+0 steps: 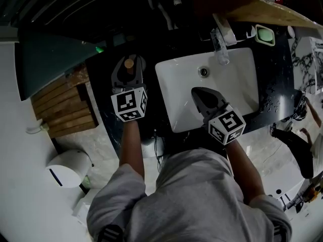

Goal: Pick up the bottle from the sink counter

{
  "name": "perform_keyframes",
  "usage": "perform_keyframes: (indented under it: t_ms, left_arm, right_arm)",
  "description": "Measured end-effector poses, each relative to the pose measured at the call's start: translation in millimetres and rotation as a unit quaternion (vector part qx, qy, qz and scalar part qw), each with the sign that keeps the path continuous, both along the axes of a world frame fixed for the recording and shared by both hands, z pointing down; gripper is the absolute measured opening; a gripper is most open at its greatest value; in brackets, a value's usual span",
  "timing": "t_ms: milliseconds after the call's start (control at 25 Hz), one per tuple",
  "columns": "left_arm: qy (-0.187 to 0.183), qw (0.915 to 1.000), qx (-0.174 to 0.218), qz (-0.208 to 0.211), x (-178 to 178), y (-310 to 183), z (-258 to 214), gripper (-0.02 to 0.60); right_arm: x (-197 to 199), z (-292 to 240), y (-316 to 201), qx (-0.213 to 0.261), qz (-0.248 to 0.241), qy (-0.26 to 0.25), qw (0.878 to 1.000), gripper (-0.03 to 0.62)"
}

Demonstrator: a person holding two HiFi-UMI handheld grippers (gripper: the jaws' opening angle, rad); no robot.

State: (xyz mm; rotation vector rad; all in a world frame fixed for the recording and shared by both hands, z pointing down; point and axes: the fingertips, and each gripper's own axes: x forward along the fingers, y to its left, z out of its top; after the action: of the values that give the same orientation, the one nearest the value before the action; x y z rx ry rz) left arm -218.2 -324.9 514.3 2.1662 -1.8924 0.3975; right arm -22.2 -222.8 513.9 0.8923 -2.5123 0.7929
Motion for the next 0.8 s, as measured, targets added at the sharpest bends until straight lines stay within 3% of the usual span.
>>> perform_keyframes:
  t_ms: [640,800]
  left_arm:
    - [0.015,0.9996,-0.019,-0.015,16,50,-2,0.132]
    - [0.005,0.9996,-0.025,-0.006,28,64,0,0.132]
  right_arm:
    - [15,-6,26,0.013,-0.008,-0.019,1.000,0.009]
    - [23,-5,33,0.013,-0.009,-0.022,1.000,0.009]
